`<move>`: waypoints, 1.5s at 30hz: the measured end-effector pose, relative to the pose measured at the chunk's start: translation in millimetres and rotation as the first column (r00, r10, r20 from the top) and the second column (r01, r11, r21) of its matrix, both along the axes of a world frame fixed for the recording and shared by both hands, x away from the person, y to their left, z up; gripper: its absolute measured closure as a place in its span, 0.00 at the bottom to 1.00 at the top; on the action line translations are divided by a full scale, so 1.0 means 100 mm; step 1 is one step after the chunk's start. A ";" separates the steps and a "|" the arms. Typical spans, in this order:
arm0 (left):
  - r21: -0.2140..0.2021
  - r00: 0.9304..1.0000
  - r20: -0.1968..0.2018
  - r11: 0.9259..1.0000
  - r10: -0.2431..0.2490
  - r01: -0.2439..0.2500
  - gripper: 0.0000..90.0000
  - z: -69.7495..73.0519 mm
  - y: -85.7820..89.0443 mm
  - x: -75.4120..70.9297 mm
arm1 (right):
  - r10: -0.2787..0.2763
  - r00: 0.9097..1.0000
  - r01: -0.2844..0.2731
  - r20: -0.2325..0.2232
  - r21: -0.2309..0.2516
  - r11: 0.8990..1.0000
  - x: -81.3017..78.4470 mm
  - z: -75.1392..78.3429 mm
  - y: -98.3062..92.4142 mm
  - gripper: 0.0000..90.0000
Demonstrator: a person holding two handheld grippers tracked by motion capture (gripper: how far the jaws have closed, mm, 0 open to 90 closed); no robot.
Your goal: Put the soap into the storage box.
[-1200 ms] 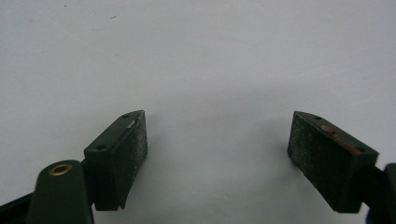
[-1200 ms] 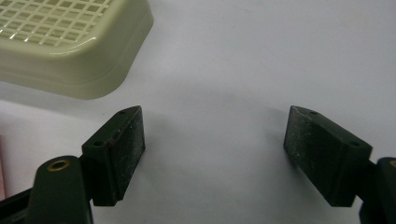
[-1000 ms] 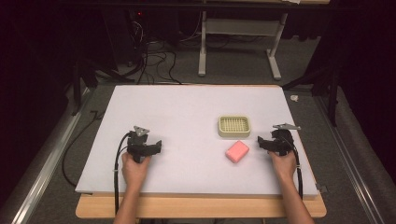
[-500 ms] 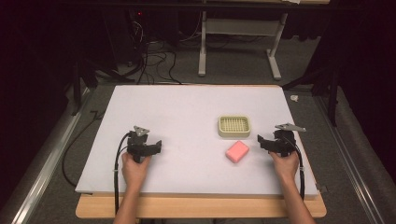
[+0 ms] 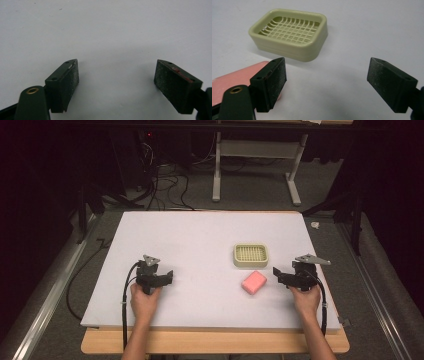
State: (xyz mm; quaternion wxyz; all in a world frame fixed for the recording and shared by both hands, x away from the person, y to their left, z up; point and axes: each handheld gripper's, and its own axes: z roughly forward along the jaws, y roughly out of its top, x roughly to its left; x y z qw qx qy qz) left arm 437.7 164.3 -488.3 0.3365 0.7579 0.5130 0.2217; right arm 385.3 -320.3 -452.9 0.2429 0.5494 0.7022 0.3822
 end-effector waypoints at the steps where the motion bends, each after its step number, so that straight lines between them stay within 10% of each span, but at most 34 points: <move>1: 0.000 1.000 0.000 1.000 0.000 0.000 0.23 0.00 0.00 0.00 | 0.007 1.000 -0.007 0.005 0.002 1.000 -0.01 0.01 0.01 0.18; 45: 0.000 1.000 0.000 1.000 0.000 0.000 0.23 0.00 0.00 0.00 | 0.213 0.977 -0.212 0.028 -0.018 0.977 -0.34 -0.05 0.48 0.15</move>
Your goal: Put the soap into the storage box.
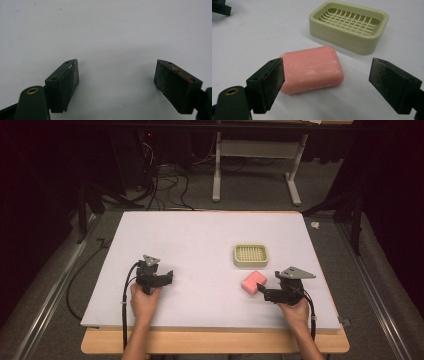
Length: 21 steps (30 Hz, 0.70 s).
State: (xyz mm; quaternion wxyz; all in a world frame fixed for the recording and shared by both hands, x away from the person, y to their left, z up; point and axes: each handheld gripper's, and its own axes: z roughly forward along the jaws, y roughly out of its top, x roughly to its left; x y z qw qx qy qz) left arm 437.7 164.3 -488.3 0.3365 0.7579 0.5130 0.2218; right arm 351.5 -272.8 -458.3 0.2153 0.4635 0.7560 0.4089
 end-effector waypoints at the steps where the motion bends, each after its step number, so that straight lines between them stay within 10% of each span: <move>1: 0.000 1.000 0.000 1.000 0.000 0.000 0.23 0.00 0.00 0.00 | 0.004 1.000 -0.004 0.002 -0.003 1.000 0.01 0.00 0.01 0.15; 21: 0.000 1.000 0.000 1.000 0.001 -0.001 0.23 0.00 0.00 0.00 | 0.062 0.998 -0.064 -0.030 -0.069 0.996 0.16 -0.09 0.29 0.14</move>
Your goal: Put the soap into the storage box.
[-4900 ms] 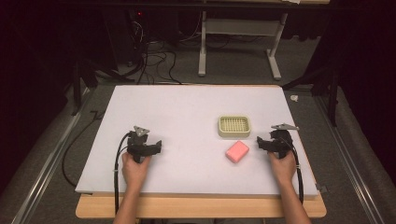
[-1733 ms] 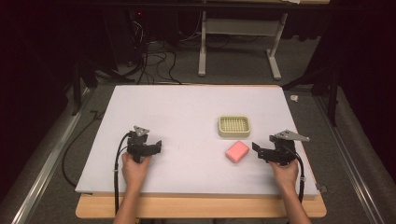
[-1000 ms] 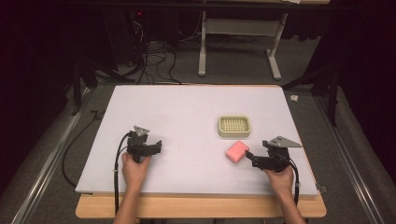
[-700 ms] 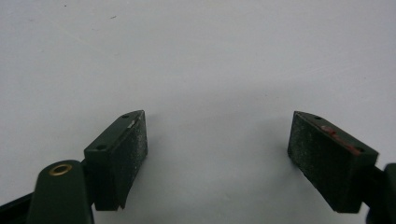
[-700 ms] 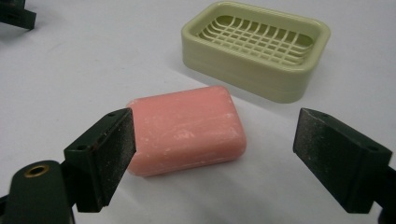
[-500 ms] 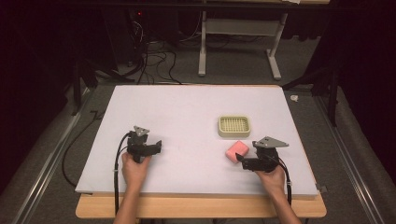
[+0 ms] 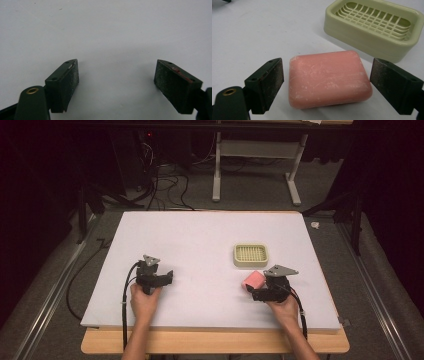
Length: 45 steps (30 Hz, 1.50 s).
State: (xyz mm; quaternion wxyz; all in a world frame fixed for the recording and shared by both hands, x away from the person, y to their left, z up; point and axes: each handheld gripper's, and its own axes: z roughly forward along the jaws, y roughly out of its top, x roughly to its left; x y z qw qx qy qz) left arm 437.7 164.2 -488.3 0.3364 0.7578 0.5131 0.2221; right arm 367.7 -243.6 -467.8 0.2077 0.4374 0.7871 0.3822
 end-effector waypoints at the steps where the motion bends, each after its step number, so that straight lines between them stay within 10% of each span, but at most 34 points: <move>1: 0.000 1.000 0.000 1.000 0.000 0.000 0.23 0.00 0.00 0.00 | -0.003 1.000 0.003 -0.002 -0.008 1.000 0.01 -0.01 0.02 0.13; 45: -0.001 1.000 -0.001 1.000 0.000 0.000 0.23 0.00 0.00 0.00 | 0.014 0.994 -0.024 -0.106 -0.094 0.995 0.13 -0.15 0.12 0.15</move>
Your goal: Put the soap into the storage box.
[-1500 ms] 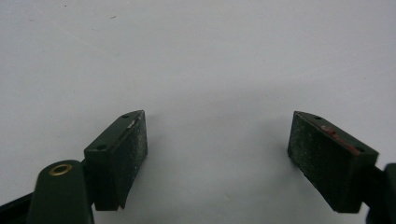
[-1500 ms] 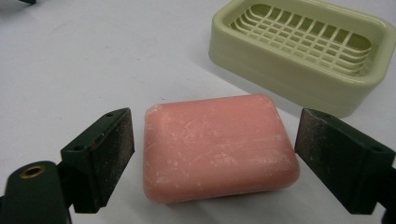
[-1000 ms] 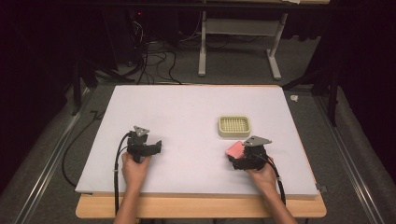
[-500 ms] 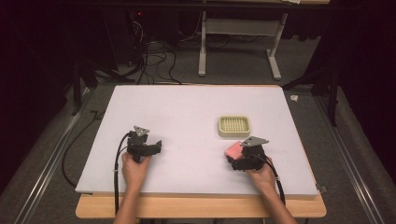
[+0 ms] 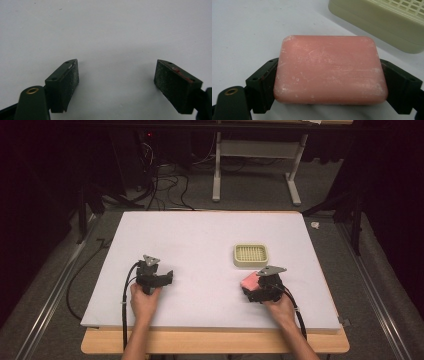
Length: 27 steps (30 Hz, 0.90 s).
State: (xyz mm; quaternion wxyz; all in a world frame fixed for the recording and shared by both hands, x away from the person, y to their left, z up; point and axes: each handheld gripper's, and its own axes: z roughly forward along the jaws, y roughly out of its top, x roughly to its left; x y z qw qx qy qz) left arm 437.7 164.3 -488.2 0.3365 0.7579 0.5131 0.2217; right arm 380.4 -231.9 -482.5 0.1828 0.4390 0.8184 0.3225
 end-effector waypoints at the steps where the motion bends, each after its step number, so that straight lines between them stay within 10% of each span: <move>1: 0.000 1.000 0.000 1.000 0.000 0.000 0.23 0.00 0.00 0.00 | -0.005 1.000 0.005 -0.006 -0.003 1.000 0.00 0.01 0.01 0.15; 27: -0.001 1.000 0.000 1.000 0.000 0.000 0.23 0.00 0.00 0.00 | -0.037 0.999 0.036 0.007 0.114 0.993 -0.04 0.19 -0.12 0.15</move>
